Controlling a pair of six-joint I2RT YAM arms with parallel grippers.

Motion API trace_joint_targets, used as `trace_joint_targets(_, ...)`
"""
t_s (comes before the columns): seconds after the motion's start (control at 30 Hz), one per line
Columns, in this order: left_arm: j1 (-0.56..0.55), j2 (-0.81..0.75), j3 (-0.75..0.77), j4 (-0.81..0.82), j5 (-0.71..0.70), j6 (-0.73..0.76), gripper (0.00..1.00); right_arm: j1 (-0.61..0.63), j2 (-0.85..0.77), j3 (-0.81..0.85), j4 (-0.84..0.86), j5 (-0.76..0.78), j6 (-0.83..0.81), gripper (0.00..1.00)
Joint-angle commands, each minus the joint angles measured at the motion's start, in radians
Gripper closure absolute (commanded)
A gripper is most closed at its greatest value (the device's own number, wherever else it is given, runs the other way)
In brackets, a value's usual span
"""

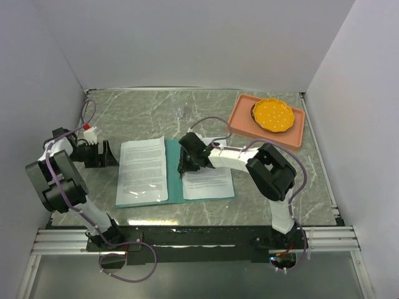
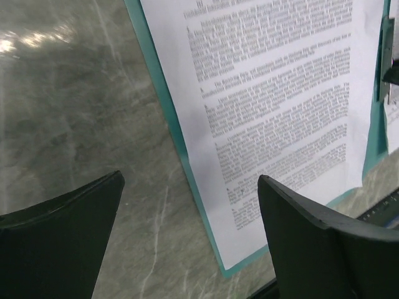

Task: Put the files into the folder

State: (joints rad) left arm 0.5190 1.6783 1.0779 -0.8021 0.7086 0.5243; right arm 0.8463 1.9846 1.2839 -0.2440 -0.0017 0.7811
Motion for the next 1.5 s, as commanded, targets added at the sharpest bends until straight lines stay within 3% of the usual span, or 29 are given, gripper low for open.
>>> trace_joint_targets(0.0, 0.000, 0.034, 0.017, -0.058, 0.100, 0.060, 0.04, -0.018, 0.091, -0.130, -0.054, -0.058, 0.066, 0.88)
trace_joint_targets(0.2, -0.010, 0.136, 0.082, -0.135, 0.205, 0.079, 0.04, -0.032, 0.080, -0.193, 0.020, -0.092, 0.073, 0.89)
trace_joint_targets(0.37, -0.019, 0.205, 0.099, -0.138, 0.209, 0.057, 0.04, -0.053, 0.066, -0.248, 0.063, -0.109, 0.083, 0.89)
trace_joint_targets(0.7, -0.050, 0.182, 0.057, -0.066, 0.149, 0.010, 0.04, -0.087, 0.083, -0.287, 0.127, -0.150, 0.075, 0.89)
trace_joint_targets(1.07, -0.161, 0.092, 0.115, -0.167, 0.261, -0.041, 0.01, -0.090, 0.082, -0.265, 0.117, -0.147, 0.046, 0.89)
trace_joint_targets(1.23, -0.231, 0.041, 0.146, -0.194, 0.218, -0.082, 0.38, -0.089, 0.085, -0.244, 0.106, -0.136, 0.041, 0.86)
trace_joint_targets(1.27, -0.235, 0.034, 0.146, -0.184, 0.207, -0.090, 0.50, -0.085, 0.083, -0.238, 0.101, -0.133, 0.040, 0.85)
trace_joint_targets(1.47, -0.244, -0.009, 0.185, -0.190, 0.125, -0.132, 0.63, -0.066, 0.085, -0.178, 0.048, -0.100, 0.018, 0.79)
